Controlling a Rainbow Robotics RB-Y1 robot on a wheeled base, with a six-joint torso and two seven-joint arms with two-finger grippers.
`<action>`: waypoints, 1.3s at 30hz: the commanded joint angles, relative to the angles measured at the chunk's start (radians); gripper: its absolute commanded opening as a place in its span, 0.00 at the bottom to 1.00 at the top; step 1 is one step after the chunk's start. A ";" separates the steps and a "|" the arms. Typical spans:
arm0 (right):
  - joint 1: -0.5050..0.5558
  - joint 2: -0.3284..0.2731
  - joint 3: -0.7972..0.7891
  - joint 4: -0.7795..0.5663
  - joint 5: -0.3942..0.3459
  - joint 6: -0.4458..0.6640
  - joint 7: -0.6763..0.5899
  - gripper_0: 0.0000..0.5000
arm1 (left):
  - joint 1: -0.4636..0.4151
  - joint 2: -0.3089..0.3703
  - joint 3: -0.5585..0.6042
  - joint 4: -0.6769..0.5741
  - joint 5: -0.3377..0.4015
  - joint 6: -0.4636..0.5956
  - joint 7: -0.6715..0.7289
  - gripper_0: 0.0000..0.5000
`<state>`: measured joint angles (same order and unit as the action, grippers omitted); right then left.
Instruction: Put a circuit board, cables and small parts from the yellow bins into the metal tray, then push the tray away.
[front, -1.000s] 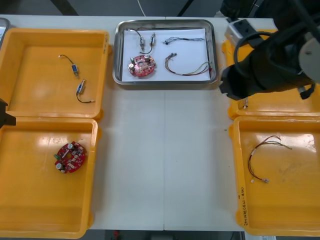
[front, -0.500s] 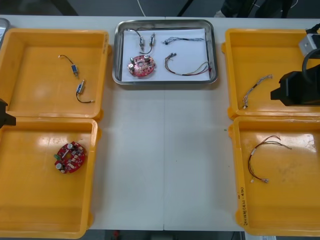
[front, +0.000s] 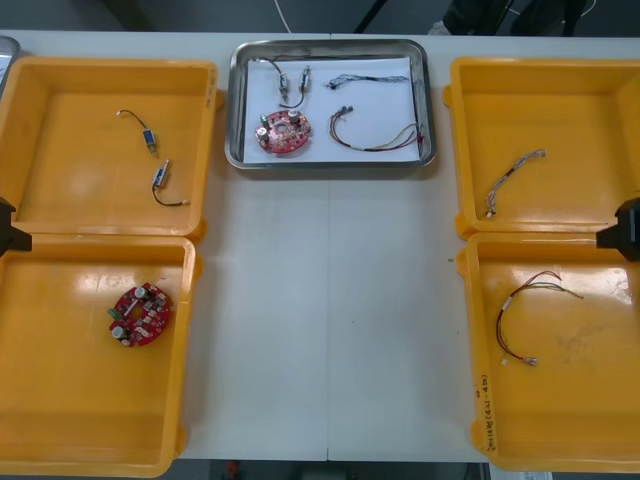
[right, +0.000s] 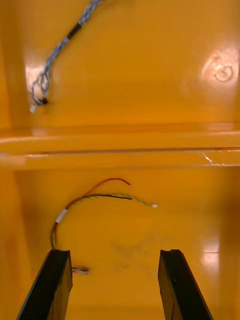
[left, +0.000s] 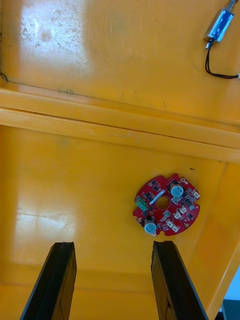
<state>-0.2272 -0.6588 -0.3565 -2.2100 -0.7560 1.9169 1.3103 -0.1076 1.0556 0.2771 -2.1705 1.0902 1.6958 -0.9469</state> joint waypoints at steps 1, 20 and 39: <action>0.065 -0.058 -0.042 -0.028 0.006 0.003 0.035 1.00 | 0.019 0.043 0.031 -0.006 -0.009 -0.010 -0.059 0.88; 0.071 -0.031 -0.070 0.027 0.026 0.003 0.003 1.00 | 0.019 0.043 0.031 -0.006 -0.009 -0.010 -0.059 0.89; 0.059 -0.012 -0.075 0.003 -0.003 0.003 -0.014 1.00 | 0.019 0.043 0.031 -0.006 -0.009 -0.010 -0.059 0.88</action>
<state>-0.1655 -0.6790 -0.4159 -2.1784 -0.7505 1.9169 1.3257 -0.1074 1.0556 0.2771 -2.1705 1.0902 1.6958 -0.9469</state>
